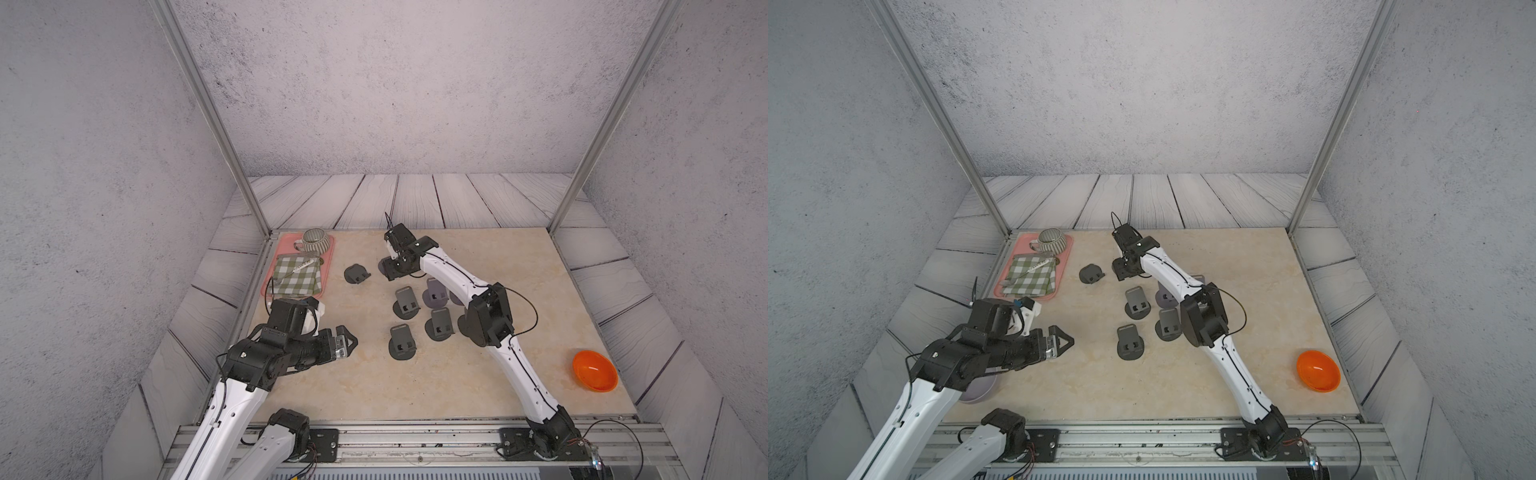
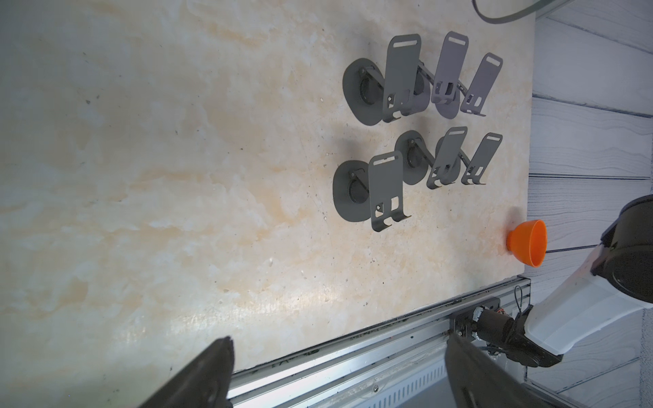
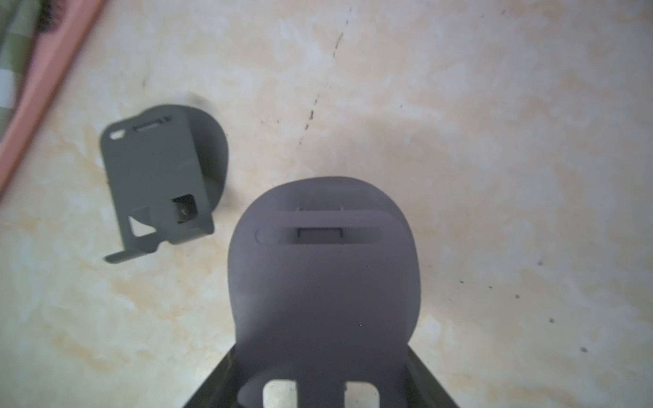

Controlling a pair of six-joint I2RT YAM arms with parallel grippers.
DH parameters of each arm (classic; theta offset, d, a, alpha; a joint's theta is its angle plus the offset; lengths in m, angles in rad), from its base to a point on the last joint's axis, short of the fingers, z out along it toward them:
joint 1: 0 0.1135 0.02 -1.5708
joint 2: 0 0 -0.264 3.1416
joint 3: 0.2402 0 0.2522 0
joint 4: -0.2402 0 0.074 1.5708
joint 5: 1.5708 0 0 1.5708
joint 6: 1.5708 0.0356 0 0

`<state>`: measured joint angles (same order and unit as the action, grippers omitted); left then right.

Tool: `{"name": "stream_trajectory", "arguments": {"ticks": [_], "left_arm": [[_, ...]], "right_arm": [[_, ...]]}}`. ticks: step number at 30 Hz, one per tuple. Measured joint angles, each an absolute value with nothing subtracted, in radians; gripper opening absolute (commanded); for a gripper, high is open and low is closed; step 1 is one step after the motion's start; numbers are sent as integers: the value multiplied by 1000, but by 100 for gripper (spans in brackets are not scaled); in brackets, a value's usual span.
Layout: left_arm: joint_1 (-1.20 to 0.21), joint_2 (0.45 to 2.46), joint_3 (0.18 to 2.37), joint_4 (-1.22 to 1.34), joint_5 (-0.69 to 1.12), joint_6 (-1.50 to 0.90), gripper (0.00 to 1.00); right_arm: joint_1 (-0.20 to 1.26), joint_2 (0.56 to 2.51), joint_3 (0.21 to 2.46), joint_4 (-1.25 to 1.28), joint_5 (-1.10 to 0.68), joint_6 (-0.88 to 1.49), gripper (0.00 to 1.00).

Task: Open the phone stand
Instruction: Pick up the phone stand at the center of the board.

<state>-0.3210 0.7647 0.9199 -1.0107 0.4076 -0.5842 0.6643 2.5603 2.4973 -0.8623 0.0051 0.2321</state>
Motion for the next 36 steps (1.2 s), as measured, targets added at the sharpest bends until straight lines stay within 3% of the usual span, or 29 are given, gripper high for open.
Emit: {"name": "stream_trajectory", "arguments": {"ticks": [17,28,36], "left_arm": [[-321,890,1038,-926,432,-599,97],[-321,937,1056,-801,517,-653,86],[-321,939,1016,-607,601,-757,67]], "right_arm": [[693,2231,2183,-855,-57,232,53],[735,1951,1904,-798,-106,270,53],[741,1773,1730,-769,-125,320,53]]}}
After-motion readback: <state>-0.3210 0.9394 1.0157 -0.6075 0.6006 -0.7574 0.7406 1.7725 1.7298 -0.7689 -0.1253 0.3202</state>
